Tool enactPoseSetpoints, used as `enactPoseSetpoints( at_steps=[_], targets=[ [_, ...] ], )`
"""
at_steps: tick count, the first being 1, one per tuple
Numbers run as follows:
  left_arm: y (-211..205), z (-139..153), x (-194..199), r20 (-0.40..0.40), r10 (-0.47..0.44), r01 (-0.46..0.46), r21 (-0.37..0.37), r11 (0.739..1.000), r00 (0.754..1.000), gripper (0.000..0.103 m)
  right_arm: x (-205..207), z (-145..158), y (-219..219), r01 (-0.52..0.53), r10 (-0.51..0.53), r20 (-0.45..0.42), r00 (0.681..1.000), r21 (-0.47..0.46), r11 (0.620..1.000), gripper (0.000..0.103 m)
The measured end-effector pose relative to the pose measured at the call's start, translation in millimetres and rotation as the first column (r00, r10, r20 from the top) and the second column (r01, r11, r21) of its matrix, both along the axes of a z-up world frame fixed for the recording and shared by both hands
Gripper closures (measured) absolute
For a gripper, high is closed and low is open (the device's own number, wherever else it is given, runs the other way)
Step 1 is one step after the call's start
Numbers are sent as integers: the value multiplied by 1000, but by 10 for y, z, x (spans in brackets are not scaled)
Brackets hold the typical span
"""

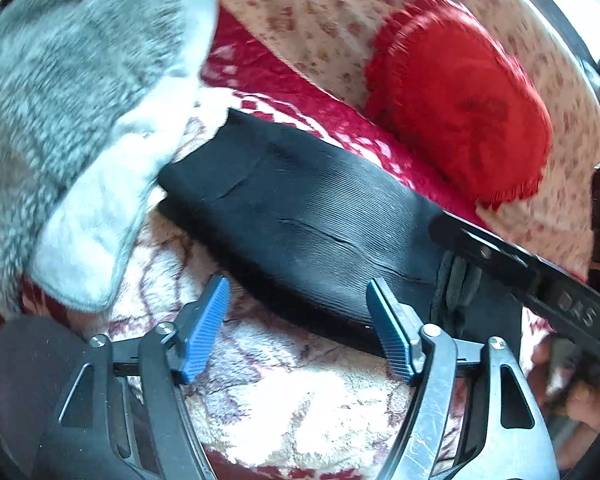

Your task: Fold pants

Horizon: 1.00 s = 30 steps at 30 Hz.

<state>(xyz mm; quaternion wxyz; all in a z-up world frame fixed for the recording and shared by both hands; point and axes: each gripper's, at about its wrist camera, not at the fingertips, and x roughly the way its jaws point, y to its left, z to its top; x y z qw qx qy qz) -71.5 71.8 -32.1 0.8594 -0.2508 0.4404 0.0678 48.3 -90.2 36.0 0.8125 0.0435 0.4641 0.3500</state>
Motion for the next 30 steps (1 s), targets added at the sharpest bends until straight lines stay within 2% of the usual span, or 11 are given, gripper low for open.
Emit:
enactPoseSetpoints(
  at_steps=[6,12,15,17,19,21,23,26,27,28,30],
  targets=[
    [220,-111,-54,-9,117,-117,-124,985,993,31,328,21,514,-72,72,12,997,-55,996,58],
    [328,-294,50,-58,162,-170,-172,970,985,31,615,-66,1013,-159,161,9,987,-113,981,57],
    [380,-343,100,-39,182,-186,-213,959,983,20,709,-168,1280,-225,228,3,974,-157,962,56],
    [379,-340,154,-32,186,-188,-212,959,982,16,759,-239,1434,-255,261,5,965,-198,947,56],
    [356,-342,195,-21,182,-182,-212,960,983,6,810,-340,1572,-290,297,1,955,-221,931,55],
    [339,-339,213,-10,181,-179,-209,961,984,5,882,-478,1653,-319,316,-46,947,-207,925,55],
    [362,-352,223,-4,188,-185,-213,960,982,5,968,-532,1579,-281,275,-67,959,-107,954,56],
    [406,-346,186,10,205,-197,-246,949,979,6,1049,-603,1420,-208,209,-123,970,24,978,71],
    [424,-333,166,17,210,-199,-251,947,977,19,1033,-594,1385,-205,208,-116,971,37,978,79],
    [433,-309,145,25,209,-197,-246,949,978,53,1010,-569,1361,-209,213,-109,971,49,977,82],
    [424,-257,152,15,191,-184,-196,963,982,74,960,-489,1310,-212,217,-93,972,64,975,89]
  ],
)
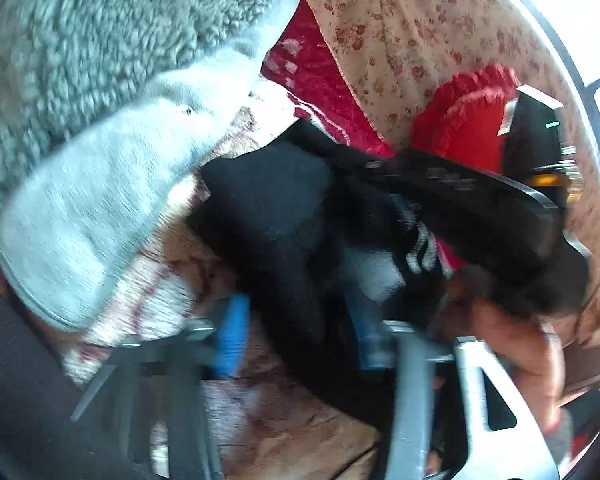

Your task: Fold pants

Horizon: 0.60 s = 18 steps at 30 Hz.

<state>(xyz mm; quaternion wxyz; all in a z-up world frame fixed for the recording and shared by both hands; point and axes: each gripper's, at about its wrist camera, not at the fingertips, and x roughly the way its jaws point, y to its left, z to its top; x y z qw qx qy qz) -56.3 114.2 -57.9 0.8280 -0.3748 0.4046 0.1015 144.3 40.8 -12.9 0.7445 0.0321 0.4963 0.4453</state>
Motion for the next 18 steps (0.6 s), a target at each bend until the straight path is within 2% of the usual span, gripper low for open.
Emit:
enactPoseSetpoints(
  at_steps=[1,3,5,7,9,11,12,14,16,17,18],
  targets=[
    [-5,40,-13,13,-13,13,10,1000,1000,82,-31,73,-47,5,-5,14,1000,16,1000,89],
    [-58,193,-71,53,-38,36,51,998,998,86,-76,224,-136,15,-17,34,999,54,998,91],
    [-195,415,-155,113,-87,72,130,989,990,87,-136,441,-330,35,-41,59,997,111,993,92],
    [-439,671,-252,181,-174,129,233,964,968,88,-200,637,-574,63,-77,76,994,165,984,92],
    [-744,859,-349,222,-286,204,331,921,932,88,-286,828,-937,106,-127,83,988,228,968,92],
    [-1077,943,-439,227,-398,281,415,865,889,88,-376,953,-1308,152,-180,84,980,265,952,92],
    [-1315,933,-479,210,-472,338,463,819,856,88,-439,991,-1566,190,-221,84,972,275,942,92],
    [-1590,817,-462,163,-548,418,481,770,821,88,-561,991,-2070,317,-351,91,932,264,911,91],
    [-1840,602,-412,103,-610,506,460,730,786,88,-693,899,-2450,425,-452,98,887,213,880,68],
    [-1912,525,-391,72,-627,534,454,713,775,88,-775,830,-2618,457,-479,80,874,202,866,51],
    [-1989,433,-368,34,-643,561,455,692,765,88,-826,738,-2754,487,-504,48,862,193,852,51]
  ],
)
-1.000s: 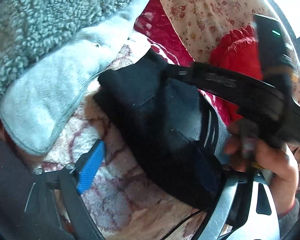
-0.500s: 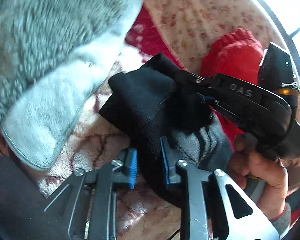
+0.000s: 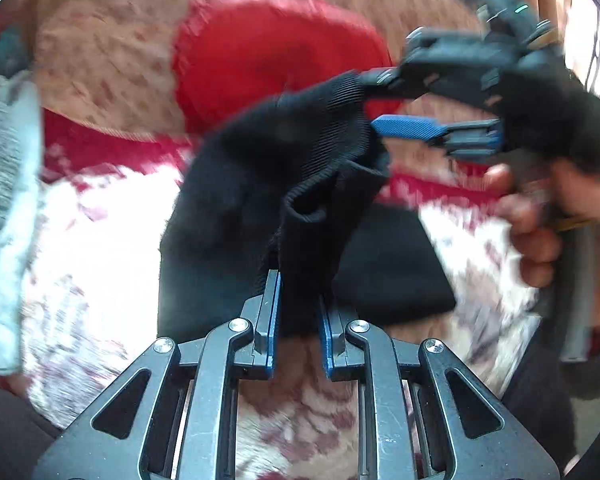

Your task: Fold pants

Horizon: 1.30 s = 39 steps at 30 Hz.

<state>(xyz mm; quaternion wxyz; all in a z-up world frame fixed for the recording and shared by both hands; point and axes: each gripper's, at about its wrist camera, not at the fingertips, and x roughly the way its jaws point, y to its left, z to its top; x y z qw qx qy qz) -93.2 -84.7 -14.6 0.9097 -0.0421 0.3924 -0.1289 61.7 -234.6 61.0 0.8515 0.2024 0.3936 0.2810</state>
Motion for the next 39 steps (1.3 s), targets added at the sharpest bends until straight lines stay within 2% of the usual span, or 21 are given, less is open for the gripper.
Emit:
enactPoseSetpoints(
  at_steps=[3,5,6,7,8,12,14,15,16,20,22,29,35,39],
  targets=[
    [-74,-14,-46,-14,-35,35,37,999,999,87,-129,-254,-266,48,-43,-93,995,54,997,51],
    [-67,69,-104,-12,-67,67,23,997,998,76,-204,-383,-364,69,-55,-119,991,117,991,51],
    [-71,109,-143,-19,-87,87,14,996,996,60,-235,-439,-418,78,-56,-135,989,166,983,50],
    [-82,123,-161,-29,-111,111,2,994,993,49,-248,-464,-459,85,-56,-147,988,198,977,50],
    [-66,161,-181,-32,-120,120,-2,993,992,47,-253,-512,-494,99,-59,-167,984,238,966,49],
    [-22,360,-292,-4,-126,126,19,992,992,46,-284,-529,-517,133,-82,-198,977,258,957,47],
    [70,417,-277,15,-110,110,9,994,994,46,-281,-504,-487,119,-71,-204,976,234,965,47],
    [120,450,-260,22,-87,86,8,996,996,42,-281,-468,-435,105,-65,-198,978,202,974,47],
    [151,457,-237,23,-68,68,12,998,997,37,-278,-430,-359,82,-52,-187,981,157,984,46],
    [371,328,-2,-2,15,-15,26,1000,1000,36,-254,-455,-86,6,-17,-176,984,-63,998,46],
    [481,246,78,-25,55,-55,3,998,998,36,-232,-504,27,-36,14,-185,983,-113,993,46],
    [610,-117,227,-135,107,-112,-30,993,985,36,-183,-597,241,-85,48,-179,983,-205,975,46],
    [587,-170,252,-147,116,-123,-40,992,982,36,-182,-578,358,-87,46,-157,987,-263,961,46],
    [572,-141,228,-146,125,-130,-26,991,981,36,-241,-561,416,-87,64,-105,992,-227,970,73]
  ],
)
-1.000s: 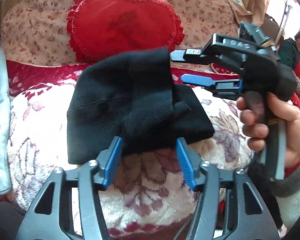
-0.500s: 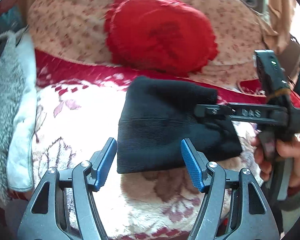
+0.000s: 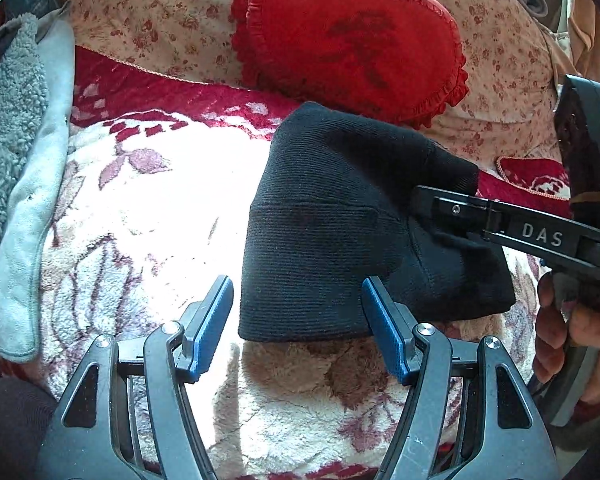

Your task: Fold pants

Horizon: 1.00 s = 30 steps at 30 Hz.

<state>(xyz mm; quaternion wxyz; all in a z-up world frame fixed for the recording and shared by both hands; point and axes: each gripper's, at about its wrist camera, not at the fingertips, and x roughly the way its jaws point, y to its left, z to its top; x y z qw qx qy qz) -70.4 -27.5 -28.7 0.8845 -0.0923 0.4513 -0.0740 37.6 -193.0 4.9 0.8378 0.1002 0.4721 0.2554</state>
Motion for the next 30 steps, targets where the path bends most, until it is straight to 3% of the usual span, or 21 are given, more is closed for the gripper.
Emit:
enactPoseSetpoints(
  at_steps=[3,5,8,14,21,25,27,30],
  targets=[
    [64,134,-42,10,8,-8,-5,1000,1000,36,-63,79,-41,21,-23,48,999,26,999,89],
    [117,269,-78,37,21,-21,-11,1000,999,36,-115,200,-161,31,-36,74,997,67,997,92],
    [139,460,-82,77,30,-29,-15,999,997,36,-169,388,-279,39,-45,124,991,48,998,95],
    [-114,559,50,87,-3,0,36,999,996,36,-284,596,-555,63,-50,175,983,-71,995,99],
    [-550,-17,231,-35,-81,84,87,993,996,36,-291,128,-774,99,-83,85,993,-205,974,99],
    [-604,82,228,-19,-86,88,124,988,996,36,-203,23,-820,134,-124,64,990,-201,970,96],
    [-593,192,232,7,-80,78,142,987,997,36,-220,164,-915,174,-162,82,983,-173,969,91],
    [-596,327,329,36,-70,63,167,984,997,36,-309,394,-974,227,-200,150,968,-191,955,90]
  ],
)
